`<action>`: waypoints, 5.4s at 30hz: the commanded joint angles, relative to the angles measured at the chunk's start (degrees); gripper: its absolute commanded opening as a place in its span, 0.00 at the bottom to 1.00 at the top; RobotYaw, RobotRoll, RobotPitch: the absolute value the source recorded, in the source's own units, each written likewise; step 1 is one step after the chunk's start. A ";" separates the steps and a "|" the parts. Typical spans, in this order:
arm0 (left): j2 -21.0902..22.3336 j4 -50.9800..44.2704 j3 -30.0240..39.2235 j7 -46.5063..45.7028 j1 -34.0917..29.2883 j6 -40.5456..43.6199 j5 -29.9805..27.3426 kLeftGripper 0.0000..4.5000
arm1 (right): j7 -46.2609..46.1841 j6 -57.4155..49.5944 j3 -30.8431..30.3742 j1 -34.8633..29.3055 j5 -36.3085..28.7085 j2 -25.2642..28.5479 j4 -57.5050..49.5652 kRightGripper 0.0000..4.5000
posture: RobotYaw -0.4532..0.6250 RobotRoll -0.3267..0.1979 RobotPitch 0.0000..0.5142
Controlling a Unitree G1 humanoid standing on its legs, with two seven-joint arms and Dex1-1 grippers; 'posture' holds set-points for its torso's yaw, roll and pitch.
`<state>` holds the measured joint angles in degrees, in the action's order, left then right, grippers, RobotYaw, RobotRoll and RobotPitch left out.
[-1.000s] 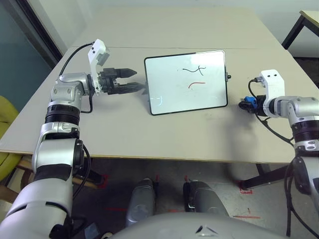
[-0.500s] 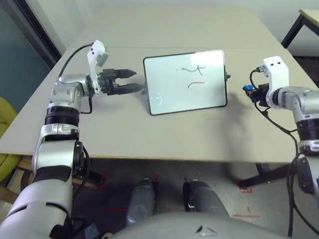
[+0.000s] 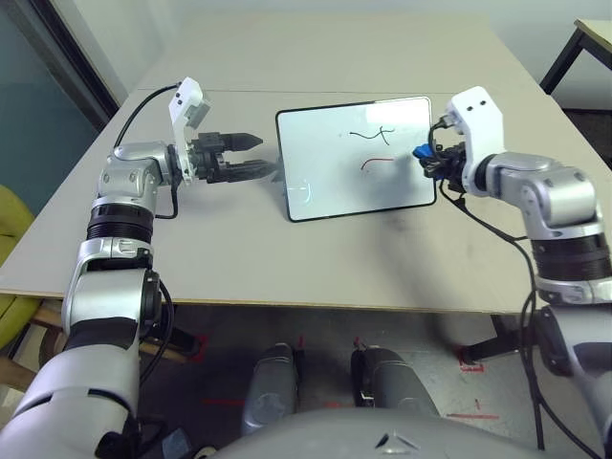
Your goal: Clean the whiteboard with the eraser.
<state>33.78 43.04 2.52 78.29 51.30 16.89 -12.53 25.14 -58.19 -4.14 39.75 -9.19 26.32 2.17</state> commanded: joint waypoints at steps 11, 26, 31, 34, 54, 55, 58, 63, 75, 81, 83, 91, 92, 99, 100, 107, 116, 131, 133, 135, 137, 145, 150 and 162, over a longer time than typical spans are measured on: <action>0.12 -2.10 -1.12 0.91 0.56 0.17 -0.53 1.00 | 0.00 8.56 -10.17 1.76 8.11 -0.94 4.77 0.06 | 0.54 0.62 0.13; 0.04 -1.66 -1.40 1.00 1.17 -0.20 -0.40 1.00 | 4.73 16.21 -16.64 3.48 14.39 -2.36 6.22 0.06 | 0.54 0.62 0.12; 0.00 -1.30 -1.44 1.00 1.35 -0.47 -0.30 1.00 | 6.74 19.28 -18.83 4.11 16.21 -3.18 6.02 0.06 | 0.54 0.62 0.11; -0.12 -1.16 -1.46 0.91 1.48 -0.55 -0.29 1.00 | 7.67 20.18 -20.01 4.28 17.18 -3.74 5.36 0.06 | 0.54 0.62 0.11; -0.55 -0.48 -1.53 0.85 2.06 -1.00 -0.25 1.00 | 11.40 27.76 -18.93 2.81 22.60 4.88 11.97 0.06 | 0.53 0.62 0.12; -0.57 -0.34 -1.55 0.88 2.17 -1.04 -0.21 1.00 | 11.62 28.70 -19.12 2.67 23.04 5.56 12.37 0.06 | 0.53 0.62 0.12; -0.55 -0.14 -1.60 0.96 2.35 -1.10 -0.15 1.00 | 12.72 30.10 -19.24 2.36 23.77 7.14 13.14 0.06 | 0.53 0.62 0.13; -0.54 0.03 -1.66 1.03 2.41 -1.21 -0.15 1.00 | 14.14 31.71 -19.09 2.21 24.94 9.17 14.30 0.06 | 0.53 0.62 0.13; -0.77 0.64 -1.63 0.88 2.79 -1.60 -0.15 1.00 | 15.24 36.14 -20.78 5.17 29.11 6.34 17.55 0.06 | 0.53 0.62 0.12; -0.59 0.45 -1.52 0.84 2.68 -1.58 -0.18 1.00 | 16.11 37.06 -20.96 6.87 30.43 3.33 18.46 0.06 | 0.54 0.62 0.12; -0.53 0.39 -1.49 0.83 2.61 -1.57 -0.18 1.00 | 16.33 37.38 -20.97 7.27 30.84 2.67 18.61 0.06 | 0.54 0.62 0.12; -0.44 0.26 -1.37 0.69 2.46 -1.60 -0.23 1.00 | 17.43 38.41 -21.48 8.53 32.23 0.17 17.93 0.06 | 0.55 0.62 0.11; -0.45 0.22 -1.36 0.67 2.42 -1.61 -0.24 1.00 | 17.53 38.49 -21.50 8.55 32.43 -0.05 17.81 0.06 | 0.55 0.62 0.11; -0.64 0.78 -1.15 0.38 2.63 -2.01 -0.29 1.00 | 18.67 40.98 -24.66 8.55 35.50 -2.13 15.89 0.06 | 0.55 0.62 0.11; -0.67 0.86 -1.13 0.36 2.68 -2.05 -0.30 1.00 | 18.79 41.23 -24.86 8.51 35.74 -2.44 15.76 0.06 | 0.55 0.62 0.11; -0.61 1.20 -0.93 0.21 2.94 -2.31 -0.36 1.00 | 17.78 44.11 -26.26 8.14 39.17 -2.49 17.42 0.06 | 0.56 0.62 0.10; -0.61 1.89 -0.98 0.16 3.54 -2.57 -0.22 1.00 | 16.27 47.07 -24.65 8.74 41.61 1.57 23.04 0.06 | 0.55 0.62 0.10; -1.08 3.65 -1.35 0.48 4.71 -3.48 0.04 1.00 | 16.00 49.26 -22.99 7.83 41.43 7.32 26.20 0.05 | 0.53 0.62 0.12; -1.08 3.67 -1.37 0.47 4.71 -3.48 0.05 1.00 | 16.21 48.92 -22.64 7.75 40.95 6.74 25.49 0.05 | 0.53 0.62 0.12; -1.12 3.61 -1.38 0.44 4.68 -3.44 0.05 1.00 | 16.56 48.50 -22.50 7.72 40.62 5.84 24.71 0.05 | 0.53 0.62 0.12; -1.14 3.49 -1.39 0.41 4.61 -3.38 0.03 1.00 | 16.85 48.17 -22.48 7.74 40.54 4.85 24.04 0.05 | 0.53 0.62 0.12; -0.66 2.30 -1.22 0.40 3.79 -2.75 -0.22 1.00 | 18.59 46.86 -23.34 7.22 41.00 1.56 20.18 0.05 | 0.55 0.62 0.13; -0.62 1.94 -1.12 0.25 3.48 -2.53 -0.32 1.00 | 19.71 45.89 -23.59 6.13 41.34 0.55 16.61 0.05 | 0.55 0.62 0.14; -0.93 1.84 -1.09 0.24 3.28 -2.62 -0.45 1.00 | 21.32 44.27 -25.03 4.28 43.22 -1.05 11.68 0.05 | 0.55 0.62 0.14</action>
<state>32.76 45.80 1.36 78.52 55.19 14.04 -12.52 45.65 -13.46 -28.09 44.89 33.61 25.76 14.57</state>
